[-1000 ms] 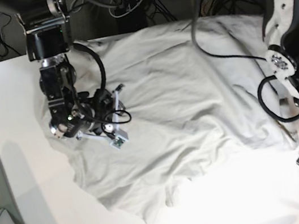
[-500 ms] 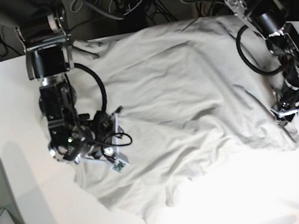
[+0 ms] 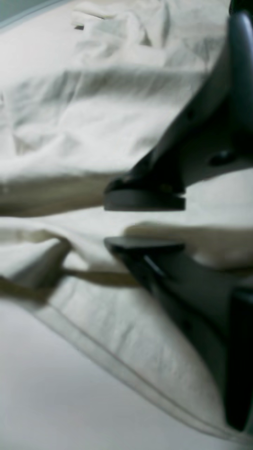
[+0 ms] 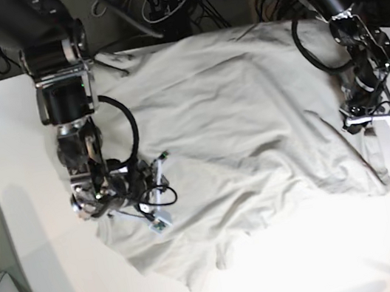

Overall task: Layout the t-shirt on the table in an organized manner, then fold the t-shirt properly
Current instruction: 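Grasp the shirt's side edges with both grippers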

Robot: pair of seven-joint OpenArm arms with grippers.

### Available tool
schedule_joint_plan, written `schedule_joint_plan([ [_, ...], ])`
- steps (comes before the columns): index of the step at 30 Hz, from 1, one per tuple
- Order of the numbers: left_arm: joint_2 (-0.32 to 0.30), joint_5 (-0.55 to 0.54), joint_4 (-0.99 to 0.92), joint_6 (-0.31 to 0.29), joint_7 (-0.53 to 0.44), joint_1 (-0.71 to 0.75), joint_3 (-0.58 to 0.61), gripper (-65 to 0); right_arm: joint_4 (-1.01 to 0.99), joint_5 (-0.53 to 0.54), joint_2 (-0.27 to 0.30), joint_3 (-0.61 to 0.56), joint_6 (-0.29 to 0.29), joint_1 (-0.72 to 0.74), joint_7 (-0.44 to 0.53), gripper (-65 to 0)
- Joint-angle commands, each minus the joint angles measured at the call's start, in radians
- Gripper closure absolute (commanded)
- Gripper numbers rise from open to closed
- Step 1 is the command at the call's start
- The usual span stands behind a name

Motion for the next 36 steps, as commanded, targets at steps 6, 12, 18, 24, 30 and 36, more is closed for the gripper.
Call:
schedule_joint_plan([
  [6, -0.038, -0.013, -0.046, -0.004, -0.008, -0.008, 0.0, -12.3, -0.133, 0.014, 0.048, 0.003, -0.001, 0.083, 0.098, -1.7],
  [12, -0.063, 0.069, -0.045, -0.004, -0.008, 0.018, 0.0, -12.3, -0.133, 0.014, 0.069, 0.0, -0.001, 0.043, 0.07, -1.8],
  [18, -0.083, 0.086, -0.037, -0.004, 0.021, 0.024, 0.0, -12.3, -0.132, 0.014, 0.085, -0.003, -0.001, -0.035, 0.07, -1.8],
  [24, -0.095, 0.086, 0.018, -0.004, 0.15, 0.027, 0.0, -12.3, -0.132, 0.014, 0.088, -0.005, -0.001, -0.086, 0.07, -1.7],
  [30, -0.084, 0.086, 0.203, -0.004, 0.326, 0.081, -0.001, -12.3, 0.06, 0.014, 0.088, -0.014, -0.001, -0.186, 0.07, -1.6],
  [36, -0.064, 0.085, 0.353, -0.004, 0.432, 0.125, -0.001, -12.3, 0.303, 0.014, 0.128, -0.15, -0.001, -0.291, 0.07, -1.5],
])
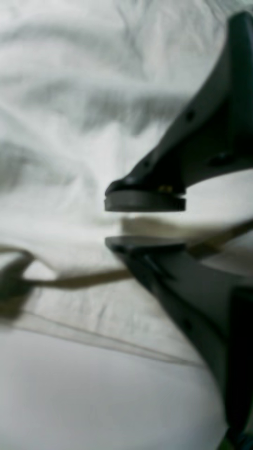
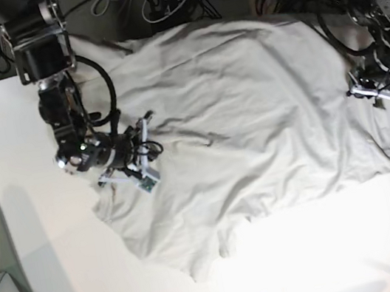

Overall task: Layout the t-shirt on the table in an organized manner, then fold the t-shirt properly
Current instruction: 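Grasp the shirt's side edges with both grippers, then pull the shirt edges apart with both grippers to flatten it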

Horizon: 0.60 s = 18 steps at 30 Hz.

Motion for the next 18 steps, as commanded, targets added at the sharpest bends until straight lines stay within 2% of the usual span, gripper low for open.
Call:
schedule_joint_plan([
  [1, -0.009, -0.007, 0.045, -0.002, 0.007, -0.012, -0.002, -12.3, 0.029, -0.018, 0.02, -0.015, 0.014, -0.018, -0.045, -1.5],
  [6, -0.009, -0.014, 0.171, -0.002, 0.083, 0.008, -0.004, -12.4, 0.173, -0.018, 0.073, -0.064, 0.014, -0.084, -0.045, -1.5],
  [10, -0.009, -0.015, 0.237, -0.002, 0.103, -0.001, -0.067, -12.5, 0.266, -0.018, 0.088, -0.029, 0.014, -0.082, -0.046, -1.5],
  [14, -0.013, -0.015, 0.229, -0.002, 0.093, -0.022, -0.085, -12.5, 0.289, -0.016, 0.07, 0.047, 0.014, -0.024, -0.114, -1.5],
  [18, -0.01, -0.014, 0.214, -0.002, 0.093, -0.036, -0.087, -12.5, 0.214, -0.016, 0.013, 0.053, 0.014, 0.104, -0.175, -1.5],
])
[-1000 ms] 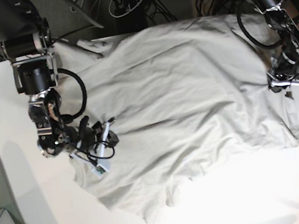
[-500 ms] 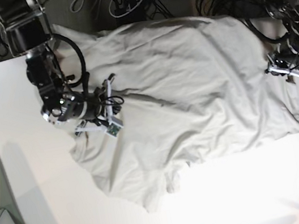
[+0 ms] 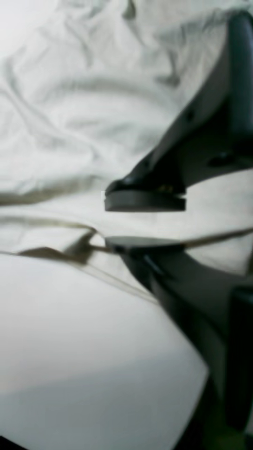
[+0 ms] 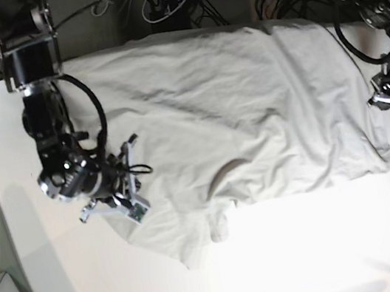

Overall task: Layout the t-shirt on the table in an organized manner, then fold the t-shirt properly
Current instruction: 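Pull the shirt edges apart with both grippers to flatten it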

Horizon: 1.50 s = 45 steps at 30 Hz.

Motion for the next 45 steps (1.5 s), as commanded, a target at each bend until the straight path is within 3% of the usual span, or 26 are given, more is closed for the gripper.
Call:
schedule_joint_plan([
  [1, -0.012, -0.002, 0.015, -0.001, -0.008, -0.006, -0.002, -12.5, -0.022, 0.007, -0.012, 0.002, -0.002, 0.055, 0.009, -1.5],
  [4, -0.001, -0.005, 0.015, -0.001, -0.008, -0.001, -0.002, -12.5, -0.206, 0.005, -0.07, 0.006, -0.002, 0.172, 0.019, -1.5],
  [7, 0.017, -0.001, 0.026, -0.005, -0.008, 0.016, -0.004, -12.5, -0.418, 0.005, -0.085, 0.008, -0.002, 0.298, 0.063, -1.5],
  [17, 0.022, -0.007, 0.027, -0.008, -0.009, 0.092, -0.027, -12.5, -0.981, 0.007, -0.022, 0.006, -0.002, 0.514, 0.424, -1.5],
  [22, 0.035, -0.007, 0.026, -0.01, -0.009, 0.089, -0.1, -12.6, -1.036, 0.007, 0.013, 0.002, -0.002, 0.513, 0.52, -1.5],
  [35, 0.035, -0.008, 0.027, -0.01, -0.009, 0.086, -0.105, -12.6, -1.039, 0.005, 0.126, -0.001, -0.002, 0.477, 0.586, -1.5],
  [45, 0.031, -0.008, 0.027, -0.01, -0.009, 0.085, -0.106, -12.6, -1.039, -0.012, 0.134, -0.003, -0.002, 0.442, 0.585, -1.5],
])
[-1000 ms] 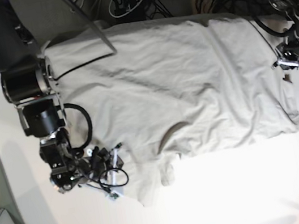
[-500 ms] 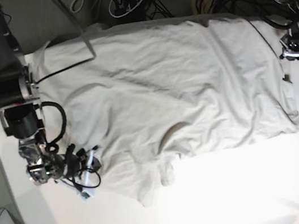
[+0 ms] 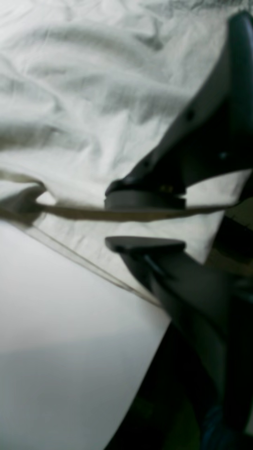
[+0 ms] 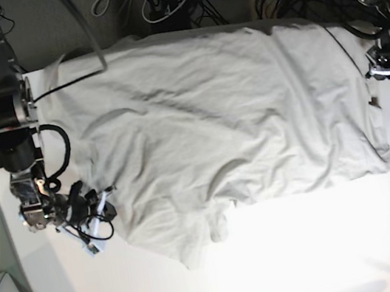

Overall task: Layout the t-shirt on the table in an organized manner, then fold the t-shirt properly
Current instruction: 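Pull the shirt edges apart with both grippers to flatten it, then release and move both grippers inward to the shirt's side seams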

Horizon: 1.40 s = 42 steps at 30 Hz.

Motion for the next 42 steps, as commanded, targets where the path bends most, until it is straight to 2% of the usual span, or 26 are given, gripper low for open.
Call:
schedule_joint_plan([
  [1, -0.019, -0.012, 0.019, 0.001, -0.013, -0.007, -0.003, -12.6, 0.008, -0.044, 0.007, 0.0, 0.004, 0.018, -0.023, -1.5],
  [2, -0.02, -0.012, 0.019, -0.001, -0.013, -0.006, -0.003, -12.6, 0.008, -0.07, 0.006, 0.0, 0.004, 0.018, -0.02, -1.5],
  [5, -0.02, -0.012, 0.019, -0.001, -0.013, -0.004, -0.003, -12.6, 0.008, -0.138, 0.004, 0.009, -0.066, 0.018, 0.026, -1.5],
  [8, -0.02, -0.012, 0.019, -0.001, -0.013, -0.004, -0.003, -12.6, 0.008, -0.171, 0.006, 0.011, -0.108, 0.021, 0.033, -1.5],
  [18, -0.019, -0.012, 0.019, -0.001, -0.013, -0.007, -0.003, -12.6, 0.008, -0.171, 0.064, 0.009, -0.235, 0.026, 0.035, -1.5],
  [22, -0.019, -0.012, 0.019, -0.001, -0.013, -0.009, 0.0, -12.6, 0.008, -0.171, 0.093, 0.009, -0.35, 0.026, 0.036, -1.5],
  [24, -0.02, -0.012, 0.019, -0.001, -0.013, -0.009, 0.002, -12.6, 0.008, -0.17, 0.103, 0.011, -0.384, 0.029, 0.036, -1.5],
  [30, -0.013, -0.019, 0.019, -0.001, -0.013, -0.044, 0.003, -12.6, 0.012, -0.168, 0.101, 0.098, -0.39, 0.079, 0.029, -1.5],
  [32, -0.013, -0.068, 0.027, -0.001, -0.013, -0.055, 0.005, -12.6, 0.014, -0.168, 0.098, 0.111, -0.388, 0.095, 0.006, -1.5],
  [37, -0.013, -0.269, 0.033, 0.009, -0.013, -0.084, 0.005, -12.6, 0.014, -0.167, 0.076, 0.111, -0.384, 0.124, -0.025, -1.5],
  [39, -0.013, -0.293, 0.016, 0.01, -0.013, -0.128, 0.005, -12.5, 0.015, -0.167, 0.073, 0.111, -0.382, 0.124, -0.025, -1.5],
  [42, 0.004, -0.27, -0.02, 0.01, -0.013, -0.204, 0.006, -12.4, 0.015, -0.167, 0.06, 0.109, -0.381, 0.118, -0.025, -1.5],
])
